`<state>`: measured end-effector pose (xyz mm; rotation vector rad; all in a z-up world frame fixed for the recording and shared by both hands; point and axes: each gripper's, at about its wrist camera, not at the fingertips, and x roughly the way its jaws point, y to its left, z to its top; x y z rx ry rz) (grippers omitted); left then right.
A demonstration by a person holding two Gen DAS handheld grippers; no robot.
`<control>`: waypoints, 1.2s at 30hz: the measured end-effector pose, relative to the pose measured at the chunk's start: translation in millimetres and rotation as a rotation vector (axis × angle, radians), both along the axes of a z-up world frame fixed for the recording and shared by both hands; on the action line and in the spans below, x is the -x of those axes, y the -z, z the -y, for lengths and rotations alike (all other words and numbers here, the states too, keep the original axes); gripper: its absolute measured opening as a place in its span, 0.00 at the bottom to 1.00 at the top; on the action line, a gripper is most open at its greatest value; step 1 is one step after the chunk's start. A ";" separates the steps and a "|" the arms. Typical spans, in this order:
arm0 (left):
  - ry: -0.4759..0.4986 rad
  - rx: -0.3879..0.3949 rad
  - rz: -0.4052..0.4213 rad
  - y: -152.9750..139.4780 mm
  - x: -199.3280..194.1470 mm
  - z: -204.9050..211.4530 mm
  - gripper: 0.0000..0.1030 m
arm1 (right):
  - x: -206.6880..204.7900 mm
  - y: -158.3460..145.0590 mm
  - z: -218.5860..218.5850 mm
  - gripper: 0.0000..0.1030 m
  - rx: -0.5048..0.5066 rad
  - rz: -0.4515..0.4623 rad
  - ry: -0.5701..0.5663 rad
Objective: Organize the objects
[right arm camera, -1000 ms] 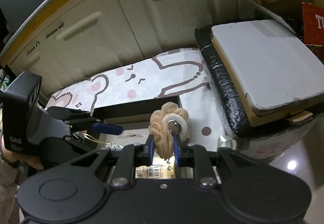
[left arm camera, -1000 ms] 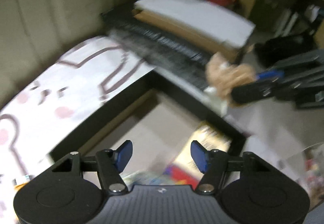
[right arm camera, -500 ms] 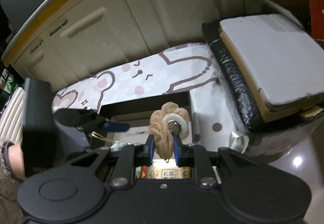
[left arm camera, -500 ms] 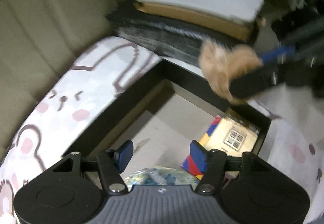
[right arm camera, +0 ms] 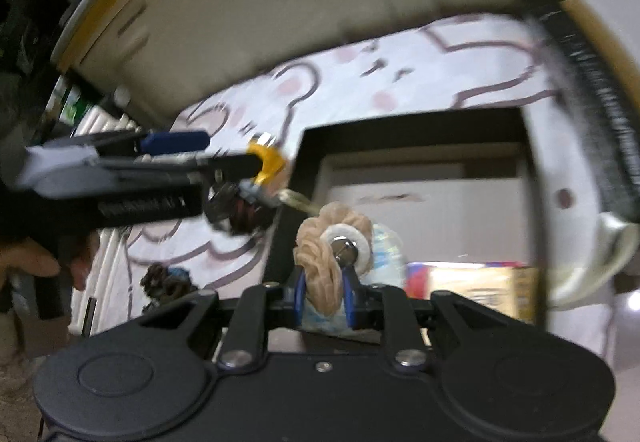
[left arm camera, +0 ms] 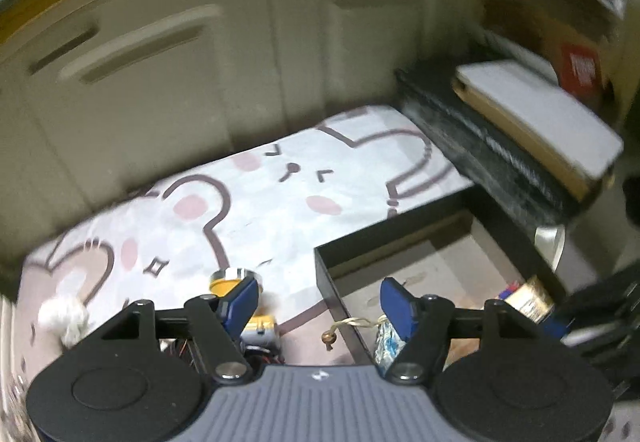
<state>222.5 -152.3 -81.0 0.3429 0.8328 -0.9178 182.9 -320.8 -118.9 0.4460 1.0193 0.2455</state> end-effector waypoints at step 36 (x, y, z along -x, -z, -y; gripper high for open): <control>-0.066 0.006 -0.047 63.5 -6.9 -36.6 0.70 | -12.7 13.4 -12.2 0.05 -0.034 -0.037 0.014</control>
